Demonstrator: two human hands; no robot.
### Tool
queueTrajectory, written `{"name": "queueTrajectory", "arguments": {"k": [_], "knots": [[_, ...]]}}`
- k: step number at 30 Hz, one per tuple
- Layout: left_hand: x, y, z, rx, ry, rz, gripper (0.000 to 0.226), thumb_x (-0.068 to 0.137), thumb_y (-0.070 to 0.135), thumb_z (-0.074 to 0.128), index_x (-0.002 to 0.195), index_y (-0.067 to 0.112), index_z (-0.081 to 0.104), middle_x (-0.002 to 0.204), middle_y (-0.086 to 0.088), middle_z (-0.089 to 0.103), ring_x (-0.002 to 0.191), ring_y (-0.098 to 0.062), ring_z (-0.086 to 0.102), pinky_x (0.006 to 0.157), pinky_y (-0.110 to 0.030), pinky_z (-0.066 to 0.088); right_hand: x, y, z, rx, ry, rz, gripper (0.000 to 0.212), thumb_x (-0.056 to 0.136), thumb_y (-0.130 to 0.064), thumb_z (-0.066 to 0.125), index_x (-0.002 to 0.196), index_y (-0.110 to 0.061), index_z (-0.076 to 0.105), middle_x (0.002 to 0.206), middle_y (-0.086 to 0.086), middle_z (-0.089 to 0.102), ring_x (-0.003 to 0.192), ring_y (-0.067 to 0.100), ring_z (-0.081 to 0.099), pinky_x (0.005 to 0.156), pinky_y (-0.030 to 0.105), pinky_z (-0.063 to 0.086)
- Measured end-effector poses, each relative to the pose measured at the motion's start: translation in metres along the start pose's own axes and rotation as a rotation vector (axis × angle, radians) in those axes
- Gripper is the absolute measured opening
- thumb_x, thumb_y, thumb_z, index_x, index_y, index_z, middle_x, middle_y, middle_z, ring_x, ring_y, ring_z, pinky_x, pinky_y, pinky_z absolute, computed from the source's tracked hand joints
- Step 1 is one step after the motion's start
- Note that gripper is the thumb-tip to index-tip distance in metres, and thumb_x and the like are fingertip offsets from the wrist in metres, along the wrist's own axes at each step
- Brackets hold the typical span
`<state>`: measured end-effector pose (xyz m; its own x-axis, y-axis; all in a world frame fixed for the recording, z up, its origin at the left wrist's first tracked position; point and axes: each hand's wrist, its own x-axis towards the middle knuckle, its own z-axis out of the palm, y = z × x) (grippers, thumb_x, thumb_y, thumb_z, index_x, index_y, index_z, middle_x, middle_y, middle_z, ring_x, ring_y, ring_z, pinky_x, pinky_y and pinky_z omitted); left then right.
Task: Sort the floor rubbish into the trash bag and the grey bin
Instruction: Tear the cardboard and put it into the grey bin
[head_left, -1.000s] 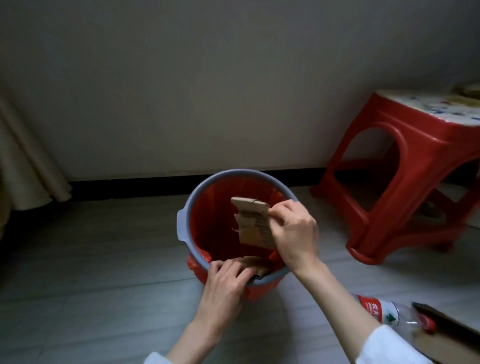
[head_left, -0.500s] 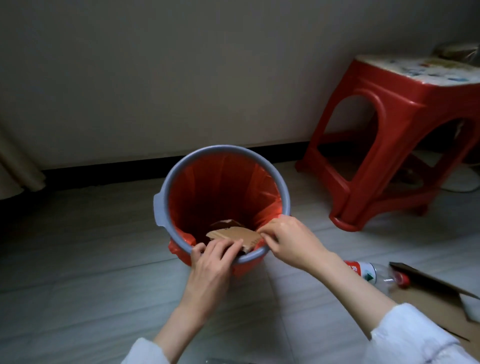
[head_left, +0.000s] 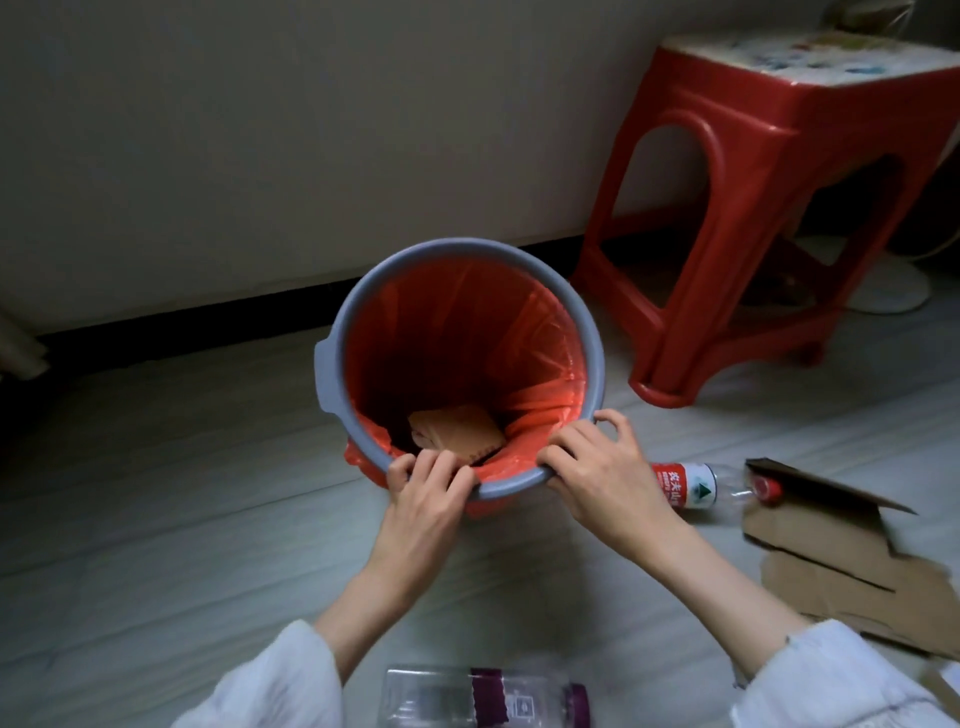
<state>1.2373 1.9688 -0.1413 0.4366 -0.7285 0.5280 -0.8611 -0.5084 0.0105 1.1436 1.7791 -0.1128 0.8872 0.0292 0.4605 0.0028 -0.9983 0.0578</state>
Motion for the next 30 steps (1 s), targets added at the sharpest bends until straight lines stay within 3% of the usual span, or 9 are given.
{"name": "queueTrajectory", "arguments": {"k": [3,8,13,16,20,26,30], "knots": [[0.019,0.008,0.012,0.03,-0.04,0.091,0.018,0.081,0.016,0.042,0.093,0.018,0.056,0.081,-0.001,0.058,0.083,-0.02,0.044,0.077,-0.034,0.029,-0.007,0.022,0.001,0.016,-0.009,0.077,0.015,0.061,-0.022,0.07,0.076,-0.021,0.068,0.076,-0.004,0.064,0.076,0.019,0.065,0.088,0.036,0.035],[0.049,0.007,0.018,0.094,-0.084,0.224,0.029,0.079,0.012,0.042,0.094,0.014,0.067,0.078,0.0,0.062,0.077,-0.022,0.056,0.079,-0.034,0.033,-0.018,0.037,0.007,0.209,-0.04,0.219,0.033,0.058,-0.009,0.083,0.088,-0.012,0.072,0.094,0.006,0.07,0.087,0.027,0.069,0.078,0.033,0.055],[0.054,-0.007,0.011,0.004,-0.061,0.139,0.028,0.078,0.011,0.047,0.102,0.013,0.061,0.082,-0.002,0.063,0.079,-0.021,0.054,0.078,-0.035,0.03,0.001,0.035,0.012,0.186,0.045,0.181,0.048,0.061,-0.008,0.081,0.108,-0.009,0.068,0.114,0.012,0.066,0.112,0.029,0.062,0.098,0.051,0.042],[0.055,-0.01,0.003,-0.093,-0.04,0.101,0.038,0.075,0.01,0.059,0.111,0.019,0.052,0.085,0.0,0.062,0.082,-0.015,0.046,0.08,-0.033,0.029,0.017,0.037,0.014,0.156,0.143,0.155,0.04,0.069,-0.008,0.073,0.109,-0.009,0.068,0.115,0.013,0.066,0.113,0.029,0.061,0.101,0.051,0.038],[0.054,-0.003,-0.006,-0.05,-0.078,0.129,0.046,0.077,0.013,0.04,0.121,0.024,0.046,0.088,0.003,0.061,0.081,-0.017,0.054,0.079,-0.034,0.031,0.014,0.03,0.026,0.202,0.16,0.141,0.044,0.077,-0.005,0.054,0.121,-0.006,0.061,0.127,0.014,0.059,0.124,0.031,0.051,0.106,0.048,0.036],[0.057,-0.003,-0.002,0.051,-0.151,0.115,0.036,0.084,0.027,0.044,0.119,0.027,0.046,0.091,0.003,0.061,0.082,-0.022,0.057,0.077,-0.038,0.03,0.02,0.029,0.025,0.273,0.085,0.185,0.052,0.074,-0.002,0.056,0.126,-0.006,0.056,0.135,0.013,0.053,0.131,0.031,0.043,0.109,0.047,0.027],[0.058,0.003,-0.001,0.072,-0.127,0.117,0.041,0.076,0.017,0.044,0.117,0.021,0.049,0.092,-0.002,0.058,0.079,-0.024,0.056,0.073,-0.037,0.03,0.008,0.039,0.013,0.262,0.07,0.226,0.046,0.084,-0.01,0.05,0.13,-0.007,0.053,0.138,0.013,0.05,0.131,0.028,0.044,0.106,0.043,0.038]]}}
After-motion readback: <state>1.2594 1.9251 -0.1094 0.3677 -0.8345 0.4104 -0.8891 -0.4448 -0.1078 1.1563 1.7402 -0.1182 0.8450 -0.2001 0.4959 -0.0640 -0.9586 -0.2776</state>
